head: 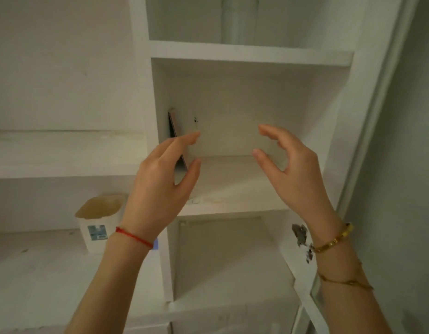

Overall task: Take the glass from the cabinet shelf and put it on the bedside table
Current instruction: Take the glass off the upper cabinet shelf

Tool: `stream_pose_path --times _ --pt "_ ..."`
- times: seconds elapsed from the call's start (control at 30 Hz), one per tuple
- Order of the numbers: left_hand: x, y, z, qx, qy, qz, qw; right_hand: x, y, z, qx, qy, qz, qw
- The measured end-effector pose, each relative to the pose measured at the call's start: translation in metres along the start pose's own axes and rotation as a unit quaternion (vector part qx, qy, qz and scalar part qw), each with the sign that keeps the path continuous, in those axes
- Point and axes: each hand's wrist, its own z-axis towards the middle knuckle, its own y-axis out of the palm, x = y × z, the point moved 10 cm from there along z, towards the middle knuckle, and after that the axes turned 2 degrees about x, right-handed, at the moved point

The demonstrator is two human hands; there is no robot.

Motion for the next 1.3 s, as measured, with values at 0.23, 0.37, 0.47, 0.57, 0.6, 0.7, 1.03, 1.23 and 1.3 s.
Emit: stream_pose_path --times 0.23,0.37,0.47,0.57,0.6,0.7,1.03,1.23,1.3 --pt "0.012 -0.034 0.063 0.091 0.063 0.064 0.992 -0.014 -0.029 0.059 0.067 -0.059 -0.009 0.996" --pt "0.010 -0.052 0.106 0.159 0.074 0.116 0.978 -0.037 -0.041 0.104 0.111 -0.098 -0.028 0.989" --pt "-0.002 -0.055 0.127 0.180 0.057 0.131 0.973 -0.051 -0.043 0.133 0.130 -0.114 -0.037 0.984" --pt "-0.014 -0.049 0.138 0.177 0.044 0.138 0.973 -0.058 -0.040 0.158 0.130 -0.113 -0.047 0.984" --pt "-0.018 -0.045 0.140 0.170 0.036 0.129 0.976 -0.059 -0.039 0.165 0.128 -0.108 -0.052 0.984" --pt "-0.030 -0.033 0.142 0.157 0.009 0.077 0.985 -0.058 -0.032 0.183 0.113 -0.096 -0.063 0.987" --pt "-0.047 -0.036 0.131 0.250 -0.005 0.047 0.967 -0.035 -0.001 0.225 0.028 -0.005 -0.095 0.995" --pt "-0.056 -0.034 0.130 0.261 -0.011 0.033 0.965 -0.017 0.011 0.237 0.013 0.053 -0.098 0.994" --pt "-0.058 -0.034 0.130 0.262 -0.015 0.032 0.964 -0.009 0.014 0.240 0.002 0.085 -0.090 0.992"
